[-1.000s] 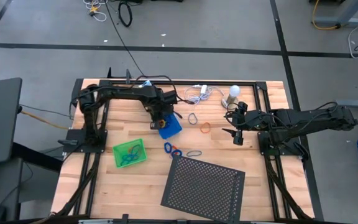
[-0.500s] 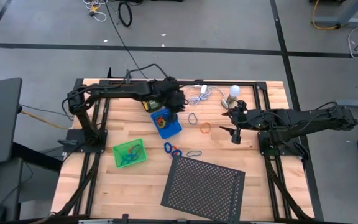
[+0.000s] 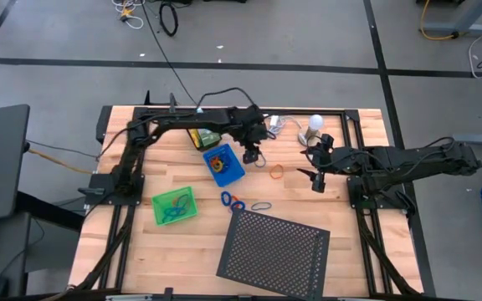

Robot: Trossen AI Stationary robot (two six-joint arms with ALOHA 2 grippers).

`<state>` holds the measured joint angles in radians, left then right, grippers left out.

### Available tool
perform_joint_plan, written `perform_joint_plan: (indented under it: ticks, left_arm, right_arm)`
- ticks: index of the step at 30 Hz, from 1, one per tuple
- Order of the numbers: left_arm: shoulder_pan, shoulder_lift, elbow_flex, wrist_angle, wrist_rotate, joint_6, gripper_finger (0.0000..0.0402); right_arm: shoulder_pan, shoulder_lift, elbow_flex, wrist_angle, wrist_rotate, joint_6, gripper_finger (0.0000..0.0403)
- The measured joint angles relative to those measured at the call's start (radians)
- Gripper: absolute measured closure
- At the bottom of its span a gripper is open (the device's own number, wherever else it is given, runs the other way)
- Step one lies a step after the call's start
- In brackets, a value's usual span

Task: Pick & Place Office Desk Supplies
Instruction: Put the top blue rubber band into the green bin

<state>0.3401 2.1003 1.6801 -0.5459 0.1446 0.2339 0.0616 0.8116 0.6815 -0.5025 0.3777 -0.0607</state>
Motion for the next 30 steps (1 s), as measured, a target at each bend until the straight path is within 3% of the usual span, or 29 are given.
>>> perform_joint_plan:
  ticks: [5,11,24,30]
  left_arm:
    - [-0.008,0.12,0.159,-0.146,-0.029,0.021,0.0197]
    - [-0.021,0.196,0.249,-0.187,-0.059,0.054,0.0197]
    - [-0.046,0.27,0.256,-0.191,-0.138,0.214,0.0198]
    - [-0.038,0.289,0.259,-0.194,-0.128,0.287,0.02]
  right_arm:
    - [-0.001,0.0,0.0,-0.017,0.004,-0.004,0.0124]
    - [-0.001,0.0,0.0,-0.027,0.004,-0.03,0.0124]
    - [-0.001,0.0,0.0,-0.036,0.006,-0.057,0.0124]
    - [0.0,0.0,0.0,-0.043,0.008,-0.055,0.0124]
